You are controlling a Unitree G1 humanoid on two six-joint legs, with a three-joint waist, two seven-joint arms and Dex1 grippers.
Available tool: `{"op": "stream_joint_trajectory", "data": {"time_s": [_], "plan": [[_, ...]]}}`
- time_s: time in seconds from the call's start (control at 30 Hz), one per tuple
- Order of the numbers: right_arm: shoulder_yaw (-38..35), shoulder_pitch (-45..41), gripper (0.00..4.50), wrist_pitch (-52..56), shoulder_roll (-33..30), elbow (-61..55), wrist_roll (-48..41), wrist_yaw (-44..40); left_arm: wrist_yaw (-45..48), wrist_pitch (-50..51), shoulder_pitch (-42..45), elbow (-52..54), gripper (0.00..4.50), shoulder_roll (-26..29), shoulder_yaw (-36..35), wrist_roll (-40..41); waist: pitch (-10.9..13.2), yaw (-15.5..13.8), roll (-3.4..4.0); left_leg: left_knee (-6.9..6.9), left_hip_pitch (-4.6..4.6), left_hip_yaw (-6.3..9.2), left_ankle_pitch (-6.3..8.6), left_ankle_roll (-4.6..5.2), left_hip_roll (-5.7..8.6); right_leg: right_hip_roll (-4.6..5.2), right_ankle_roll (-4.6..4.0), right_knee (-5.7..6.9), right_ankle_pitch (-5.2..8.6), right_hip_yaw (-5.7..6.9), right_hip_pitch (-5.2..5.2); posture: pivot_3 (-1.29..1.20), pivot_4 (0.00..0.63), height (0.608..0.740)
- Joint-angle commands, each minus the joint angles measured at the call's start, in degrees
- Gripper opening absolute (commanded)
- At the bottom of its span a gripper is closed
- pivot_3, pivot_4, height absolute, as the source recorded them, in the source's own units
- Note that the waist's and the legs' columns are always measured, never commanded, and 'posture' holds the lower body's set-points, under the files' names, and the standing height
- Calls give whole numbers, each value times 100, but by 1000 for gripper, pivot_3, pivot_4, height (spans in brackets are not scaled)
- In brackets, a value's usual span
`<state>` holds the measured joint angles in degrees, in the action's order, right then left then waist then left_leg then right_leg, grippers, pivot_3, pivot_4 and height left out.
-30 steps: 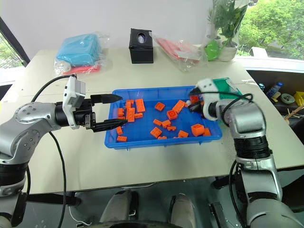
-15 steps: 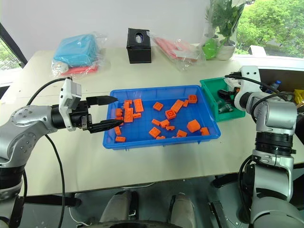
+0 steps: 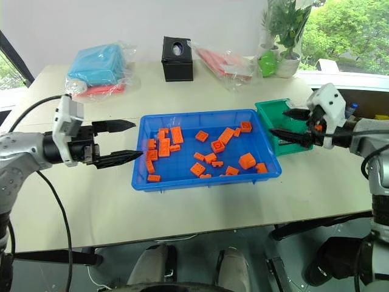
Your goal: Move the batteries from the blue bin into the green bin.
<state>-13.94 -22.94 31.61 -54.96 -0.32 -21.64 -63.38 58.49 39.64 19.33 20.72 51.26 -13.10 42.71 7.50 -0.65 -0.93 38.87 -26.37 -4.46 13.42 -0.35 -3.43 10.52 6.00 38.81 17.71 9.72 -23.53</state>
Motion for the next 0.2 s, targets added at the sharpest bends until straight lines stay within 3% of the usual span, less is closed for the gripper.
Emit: {"op": "stream_joint_trajectory", "data": {"time_s": [0.03,0.2], "plan": [[-278,235,3440,239,-87,-445,-563,-337,-6,6,-87,46,4500,156,-410,112,9,-5,15,0,0,-3,0,0,-1,0,0,-4,0,0,0,0,150,636],[-351,475,3440,354,-149,-689,-790,-388,-65,-1,-235,149,4500,195,-575,154,14,-12,24,-1,-4,-5,1,2,-7,-7,-1,-24,-2,0,3,0,150,636]]}}
